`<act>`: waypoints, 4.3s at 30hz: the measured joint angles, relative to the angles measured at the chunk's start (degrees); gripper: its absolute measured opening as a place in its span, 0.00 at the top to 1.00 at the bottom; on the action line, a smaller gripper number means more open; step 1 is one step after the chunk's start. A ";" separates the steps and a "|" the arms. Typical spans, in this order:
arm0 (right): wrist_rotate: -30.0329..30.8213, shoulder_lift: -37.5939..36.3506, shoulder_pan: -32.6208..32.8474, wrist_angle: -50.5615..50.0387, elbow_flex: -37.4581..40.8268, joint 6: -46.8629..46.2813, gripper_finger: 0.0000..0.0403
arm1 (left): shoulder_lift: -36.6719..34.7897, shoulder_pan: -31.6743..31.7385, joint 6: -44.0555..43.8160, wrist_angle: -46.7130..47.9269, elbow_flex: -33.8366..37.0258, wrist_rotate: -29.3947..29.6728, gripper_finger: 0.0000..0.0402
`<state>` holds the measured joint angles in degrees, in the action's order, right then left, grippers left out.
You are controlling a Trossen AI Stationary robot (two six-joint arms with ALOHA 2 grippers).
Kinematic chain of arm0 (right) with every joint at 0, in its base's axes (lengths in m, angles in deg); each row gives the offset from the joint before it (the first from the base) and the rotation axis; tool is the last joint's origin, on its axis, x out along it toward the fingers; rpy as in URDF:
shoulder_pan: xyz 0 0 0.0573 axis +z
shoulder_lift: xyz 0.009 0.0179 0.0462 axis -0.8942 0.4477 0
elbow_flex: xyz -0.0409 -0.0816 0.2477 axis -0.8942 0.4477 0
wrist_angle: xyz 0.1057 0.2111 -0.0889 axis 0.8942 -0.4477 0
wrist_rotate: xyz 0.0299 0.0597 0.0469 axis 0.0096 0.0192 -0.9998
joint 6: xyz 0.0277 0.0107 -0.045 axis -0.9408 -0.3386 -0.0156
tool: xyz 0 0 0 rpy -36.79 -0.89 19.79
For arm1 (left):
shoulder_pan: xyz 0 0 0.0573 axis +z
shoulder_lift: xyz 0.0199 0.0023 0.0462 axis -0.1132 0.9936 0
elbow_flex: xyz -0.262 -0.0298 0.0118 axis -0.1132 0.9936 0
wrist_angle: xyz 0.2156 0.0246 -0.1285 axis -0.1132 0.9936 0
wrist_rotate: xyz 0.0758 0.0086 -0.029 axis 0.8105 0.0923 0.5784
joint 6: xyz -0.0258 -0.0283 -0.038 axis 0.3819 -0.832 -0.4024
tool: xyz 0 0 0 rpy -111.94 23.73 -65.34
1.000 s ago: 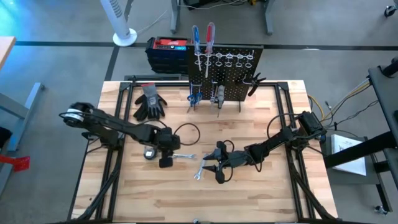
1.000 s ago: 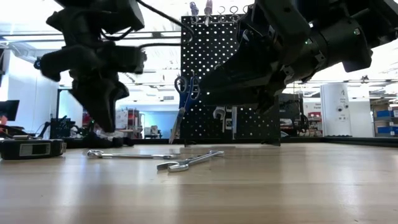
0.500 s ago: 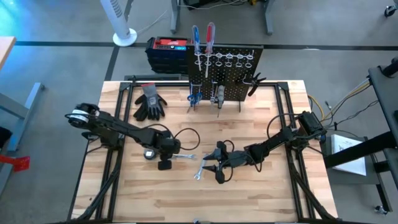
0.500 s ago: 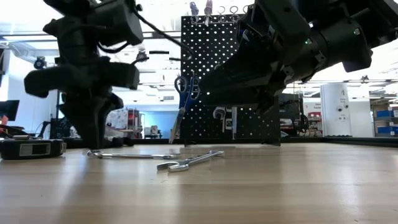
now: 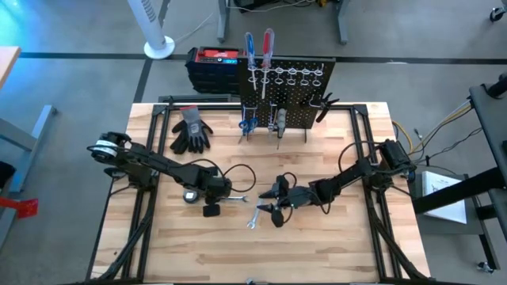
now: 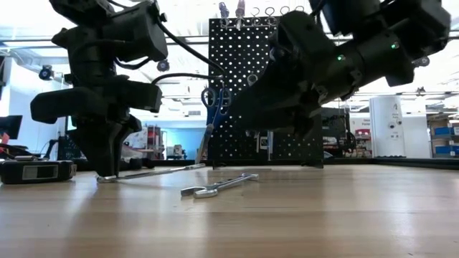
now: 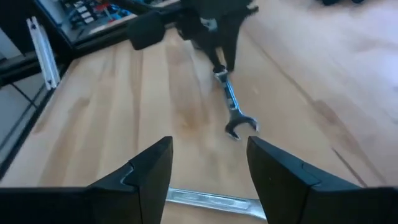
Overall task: Hang tools onto peg board
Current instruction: Hang the right silver wrench on the peg board
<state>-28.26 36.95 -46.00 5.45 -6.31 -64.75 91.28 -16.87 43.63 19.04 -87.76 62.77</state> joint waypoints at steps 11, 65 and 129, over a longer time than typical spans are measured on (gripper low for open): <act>-9.40 0.26 -6.74 -10.94 -6.37 -22.73 0.44 | 0.04 -0.07 -1.59 -3.14 1.07 1.22 0.88; -15.12 12.26 -9.85 -17.94 -19.24 -18.93 0.99 | -2.46 -0.73 -5.39 -3.86 1.76 4.82 0.88; 31.81 -7.17 -5.20 46.78 22.39 -2.26 1.00 | -7.31 -1.86 0.04 -79.21 19.30 25.29 0.77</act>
<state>3.54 29.78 -51.20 52.22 16.07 -67.00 83.97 -18.73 43.67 -60.18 -68.46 88.06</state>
